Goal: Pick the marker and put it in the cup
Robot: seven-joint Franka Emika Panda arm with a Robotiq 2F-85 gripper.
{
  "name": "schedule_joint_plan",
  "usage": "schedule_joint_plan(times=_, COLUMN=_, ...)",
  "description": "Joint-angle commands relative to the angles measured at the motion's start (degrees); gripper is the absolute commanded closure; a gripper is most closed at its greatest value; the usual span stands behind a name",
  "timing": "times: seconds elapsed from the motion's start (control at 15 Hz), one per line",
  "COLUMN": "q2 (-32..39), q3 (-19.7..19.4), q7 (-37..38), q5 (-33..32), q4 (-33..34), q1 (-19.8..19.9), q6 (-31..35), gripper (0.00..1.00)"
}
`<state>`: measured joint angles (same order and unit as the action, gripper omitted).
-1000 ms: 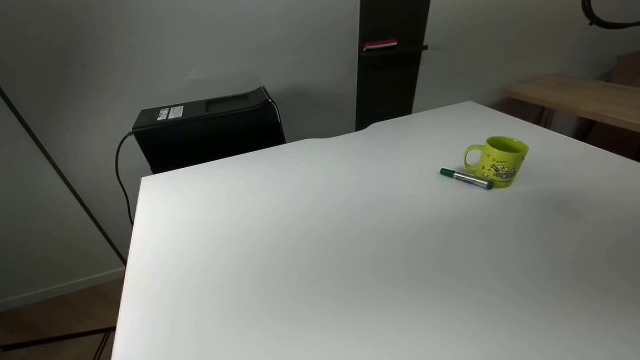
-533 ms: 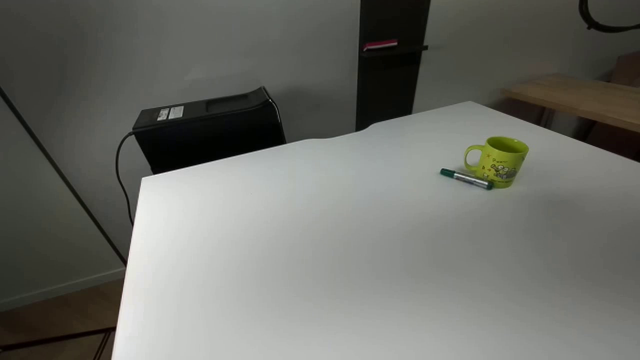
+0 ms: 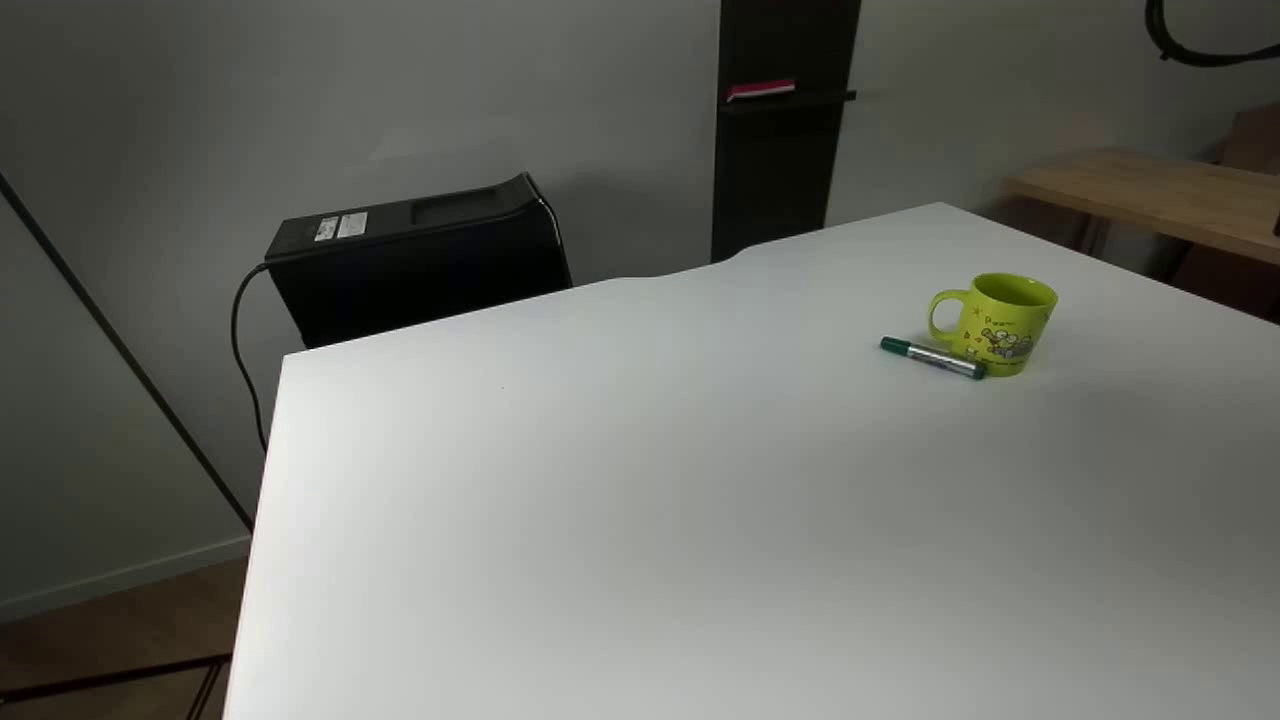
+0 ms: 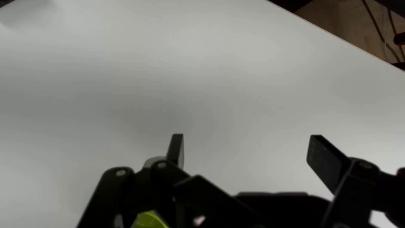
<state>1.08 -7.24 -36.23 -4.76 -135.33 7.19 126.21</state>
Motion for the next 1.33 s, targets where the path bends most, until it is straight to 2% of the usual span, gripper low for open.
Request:
schedule_joint_plan(times=0.0, q2=2.6, q3=0.24, q7=-0.61, q5=-1.41, q4=2.27, q1=0.03, q6=4.04, gripper=0.0)
schedule_joint_plan(times=0.27, q2=4.85, q3=0.27, q7=-1.3, q5=-1.23, q4=2.82, q1=0.49, q6=12.11, gripper=0.0)
schedule_joint_plan(times=0.47, q2=7.55, q3=0.41, q7=-2.59, q5=0.15, q4=5.03, q1=1.15, q6=15.37, gripper=0.0)
schedule_joint_plan(times=1.27, q2=21.65, q3=2.81, q7=-2.56, q5=3.25, q4=24.96, q1=4.63, q6=11.81, gripper=0.0)
